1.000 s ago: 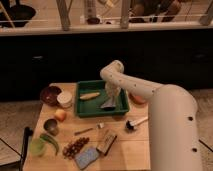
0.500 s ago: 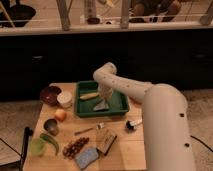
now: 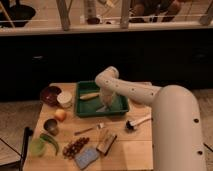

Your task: Wipe tray with towel

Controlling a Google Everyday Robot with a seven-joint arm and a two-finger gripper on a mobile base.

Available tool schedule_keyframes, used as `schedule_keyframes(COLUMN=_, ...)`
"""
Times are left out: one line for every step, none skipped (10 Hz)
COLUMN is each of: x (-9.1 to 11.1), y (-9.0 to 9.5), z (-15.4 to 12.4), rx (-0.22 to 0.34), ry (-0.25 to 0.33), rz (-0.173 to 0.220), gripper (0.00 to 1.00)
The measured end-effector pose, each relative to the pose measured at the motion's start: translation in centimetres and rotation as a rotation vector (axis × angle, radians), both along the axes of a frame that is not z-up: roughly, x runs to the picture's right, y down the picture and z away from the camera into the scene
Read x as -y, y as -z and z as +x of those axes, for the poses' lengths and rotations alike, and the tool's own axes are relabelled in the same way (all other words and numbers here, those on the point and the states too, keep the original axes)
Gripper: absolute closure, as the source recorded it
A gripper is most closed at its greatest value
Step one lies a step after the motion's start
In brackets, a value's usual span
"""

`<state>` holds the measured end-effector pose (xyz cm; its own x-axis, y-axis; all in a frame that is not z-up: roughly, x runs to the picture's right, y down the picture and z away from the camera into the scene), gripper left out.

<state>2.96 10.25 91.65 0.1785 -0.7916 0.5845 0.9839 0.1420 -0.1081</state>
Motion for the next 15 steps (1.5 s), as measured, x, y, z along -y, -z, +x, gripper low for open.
schedule_keyframes(x=0.4, y=0.0, z=1.9, rx=-0.04, ry=-0.011, rz=0.002, gripper=0.99)
schedule_keyframes(x=0.7, y=-0.1, z=3.2, rx=-0.069, ry=-0.021, rz=0.007, gripper=0.99)
schedule_keyframes(x=1.6, y=-0.6, z=4.4, rx=-0.103, ry=-0.035, rz=0.019, gripper=0.99)
schedule_keyframes(x=2.2, y=-1.1, z=4.8, rx=-0.122, ry=-0.043, rz=0.025, gripper=0.99)
schedule_keyframes(x=2.9, y=-1.7, z=4.8, rx=-0.137, ry=-0.047, rz=0.03, gripper=0.99)
schedule_keyframes(x=3.3, y=-2.1, z=4.4, rx=-0.137, ry=-0.046, rz=0.034, gripper=0.99)
schedule_keyframes(x=3.5, y=-2.5, z=3.8, rx=-0.136, ry=-0.043, rz=0.037, gripper=0.99)
schedule_keyframes(x=3.7, y=-2.9, z=3.2, rx=-0.135, ry=-0.039, rz=0.042, gripper=0.99)
schedule_keyframes(x=3.7, y=-2.9, z=3.3, rx=-0.137, ry=-0.039, rz=0.043, gripper=0.99)
schedule_keyframes(x=3.6, y=-2.9, z=3.6, rx=-0.142, ry=-0.04, rz=0.042, gripper=0.99)
schedule_keyframes(x=3.6, y=-2.9, z=3.5, rx=-0.14, ry=-0.039, rz=0.042, gripper=0.99)
schedule_keyframes(x=3.6, y=-2.9, z=3.3, rx=-0.138, ry=-0.038, rz=0.042, gripper=0.99)
schedule_keyframes(x=3.6, y=-2.9, z=3.4, rx=-0.139, ry=-0.038, rz=0.041, gripper=0.99)
schedule_keyframes(x=3.6, y=-2.9, z=3.5, rx=-0.14, ry=-0.04, rz=0.042, gripper=0.99)
schedule_keyframes(x=3.6, y=-2.9, z=3.5, rx=-0.14, ry=-0.04, rz=0.042, gripper=0.99)
